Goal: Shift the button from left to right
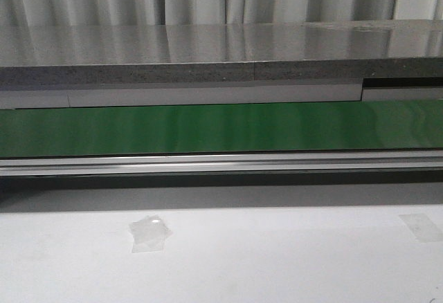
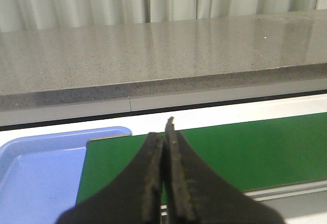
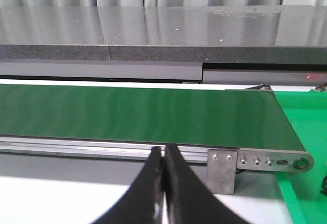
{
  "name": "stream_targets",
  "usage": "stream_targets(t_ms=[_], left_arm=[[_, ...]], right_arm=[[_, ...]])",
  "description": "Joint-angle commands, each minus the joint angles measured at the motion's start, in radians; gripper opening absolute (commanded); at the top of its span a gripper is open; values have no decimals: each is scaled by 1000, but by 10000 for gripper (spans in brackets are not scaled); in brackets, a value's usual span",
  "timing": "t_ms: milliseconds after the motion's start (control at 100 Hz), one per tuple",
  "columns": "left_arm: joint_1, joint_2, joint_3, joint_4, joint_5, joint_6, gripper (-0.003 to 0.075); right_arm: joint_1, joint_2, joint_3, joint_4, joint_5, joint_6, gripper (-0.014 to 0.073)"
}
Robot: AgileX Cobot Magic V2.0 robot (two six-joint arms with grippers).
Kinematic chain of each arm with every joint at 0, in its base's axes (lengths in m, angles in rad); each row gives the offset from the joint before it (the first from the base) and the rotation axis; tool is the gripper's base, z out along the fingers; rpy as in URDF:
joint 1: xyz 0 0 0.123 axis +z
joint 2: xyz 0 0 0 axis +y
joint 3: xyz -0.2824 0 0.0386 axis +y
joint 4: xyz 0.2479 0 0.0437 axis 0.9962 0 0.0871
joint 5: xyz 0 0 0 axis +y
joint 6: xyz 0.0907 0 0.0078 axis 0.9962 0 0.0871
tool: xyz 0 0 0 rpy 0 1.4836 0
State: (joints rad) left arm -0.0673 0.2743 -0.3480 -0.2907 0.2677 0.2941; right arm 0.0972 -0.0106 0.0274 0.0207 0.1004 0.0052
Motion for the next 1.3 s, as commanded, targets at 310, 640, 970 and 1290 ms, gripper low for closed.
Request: stream_targets(t_ms=[310, 640, 970, 1290], left_arm=[[-10, -55, 18, 310, -138, -260, -20], [-4, -192, 214, 390, -283, -303, -20], [52, -267, 333, 390, -311, -358, -20], [52, -314, 393, 390, -351, -381, -20]], right_arm=[[0, -19, -15, 3, -84, -5, -68], [0, -19, -15, 3, -84, -5, -68], [0, -19, -15, 3, -84, -5, -68], [0, -19, -15, 3, -84, -5, -68]])
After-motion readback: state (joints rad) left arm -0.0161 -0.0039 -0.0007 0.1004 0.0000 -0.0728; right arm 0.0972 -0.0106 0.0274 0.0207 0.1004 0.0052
